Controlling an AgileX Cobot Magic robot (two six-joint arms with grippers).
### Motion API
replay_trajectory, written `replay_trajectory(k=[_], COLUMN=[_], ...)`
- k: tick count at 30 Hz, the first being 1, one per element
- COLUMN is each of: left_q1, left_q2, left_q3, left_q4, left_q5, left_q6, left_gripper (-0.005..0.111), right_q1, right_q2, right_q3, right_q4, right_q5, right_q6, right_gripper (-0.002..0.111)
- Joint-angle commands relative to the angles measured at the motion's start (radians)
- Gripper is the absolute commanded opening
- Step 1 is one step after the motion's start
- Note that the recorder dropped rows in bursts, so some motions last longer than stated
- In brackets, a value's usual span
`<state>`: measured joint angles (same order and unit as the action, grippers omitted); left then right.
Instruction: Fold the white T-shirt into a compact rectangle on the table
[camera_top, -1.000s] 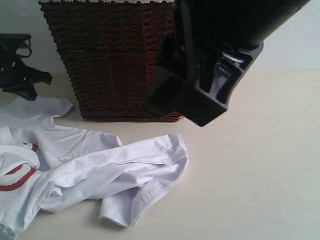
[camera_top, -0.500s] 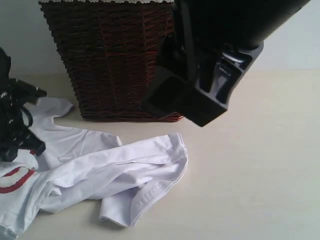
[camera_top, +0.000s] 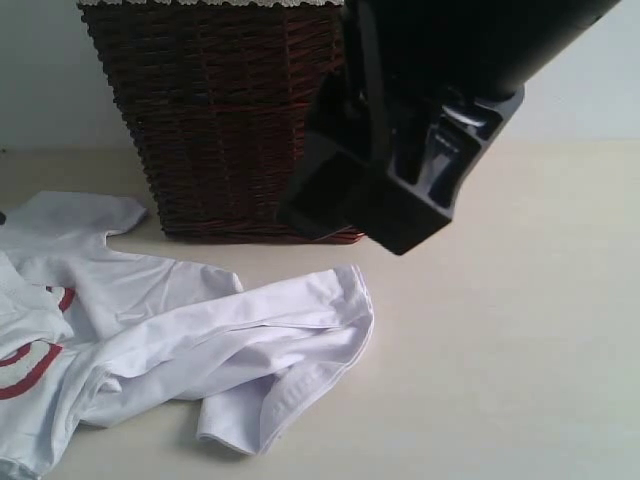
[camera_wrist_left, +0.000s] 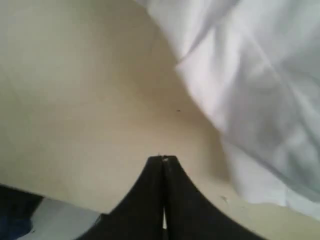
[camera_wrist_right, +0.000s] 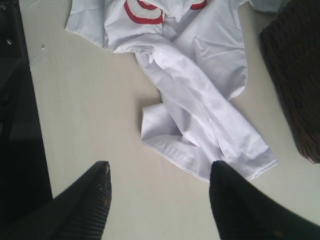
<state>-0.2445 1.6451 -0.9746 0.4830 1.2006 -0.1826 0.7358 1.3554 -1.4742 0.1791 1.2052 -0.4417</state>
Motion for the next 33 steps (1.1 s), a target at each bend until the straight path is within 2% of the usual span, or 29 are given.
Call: replay_trajectory(k=[1,4,7,9,12,14,16,20,23,25,27,30,31,33], left_q1=[-0.001,-0.049,-0.167,-0.261,-0.377,-0.393,-0.385,-0.343,-0.341,-0.345,-0.345,-0.342,-0.342,-0.342], left_q2=[-0.130,-0.180,-0.194,-0.182,-0.130,-0.077,-0.029,0.068,0.113,0.134,0.146,0.150,0.150,0.141], left_q3=[0.005,0.005,0.005,0.008,0.012,0.010,0.010,0.010,0.010,0.010,0.010,0.010,0.010,0.010], left_q4=[-0.388,-0.578,-0.614,-0.585,-0.401,-0.201,-0.090,-0.117,-0.163,-0.159,-0.150,-0.139,-0.139,-0.145], left_q5=[-0.136,-0.167,-0.190,-0.230,-0.344,-0.377,-0.378,-0.453,-0.535,-0.561,-0.558,-0.506,-0.475,-0.429], left_q6=[0.219,0.377,0.369,0.338,0.167,-0.069,-0.193,-0.195,-0.139,-0.137,-0.137,-0.120,-0.099,-0.076], left_gripper=[0.002,0.020,0.040,0.045,0.046,0.046,0.046,0.046,0.046,0.045,0.039,0.013,0.000,0.000], right_q1=[-0.004,-0.004,-0.004,-0.004,-0.004,-0.004,-0.004,-0.004,-0.004,-0.004,-0.004,-0.004,-0.004,-0.004], right_q2=[-0.004,-0.004,-0.004,-0.004,-0.004,-0.004,-0.004,-0.004,-0.004,-0.004,-0.004,-0.004,-0.004,-0.004], right_q3=[0.002,0.002,0.002,0.002,0.002,0.002,0.002,0.002,0.002,0.002,0.002,0.002,0.002,0.002], right_q4=[0.005,0.005,0.005,0.005,0.005,0.005,0.003,0.003,0.003,0.003,0.003,0.003,0.003,0.003], right_q5=[-0.004,-0.004,-0.004,-0.004,-0.004,-0.004,-0.004,-0.006,-0.006,-0.006,-0.006,-0.006,-0.006,-0.004], right_q6=[-0.002,-0.002,-0.002,-0.002,-0.002,-0.002,-0.002,-0.002,-0.002,-0.002,-0.002,-0.002,-0.002,-0.002], right_gripper=[0.056,0.056,0.056,0.056,0.056,0.056,0.056,0.056,0.056,0.056,0.056,0.056,0.056,0.056])
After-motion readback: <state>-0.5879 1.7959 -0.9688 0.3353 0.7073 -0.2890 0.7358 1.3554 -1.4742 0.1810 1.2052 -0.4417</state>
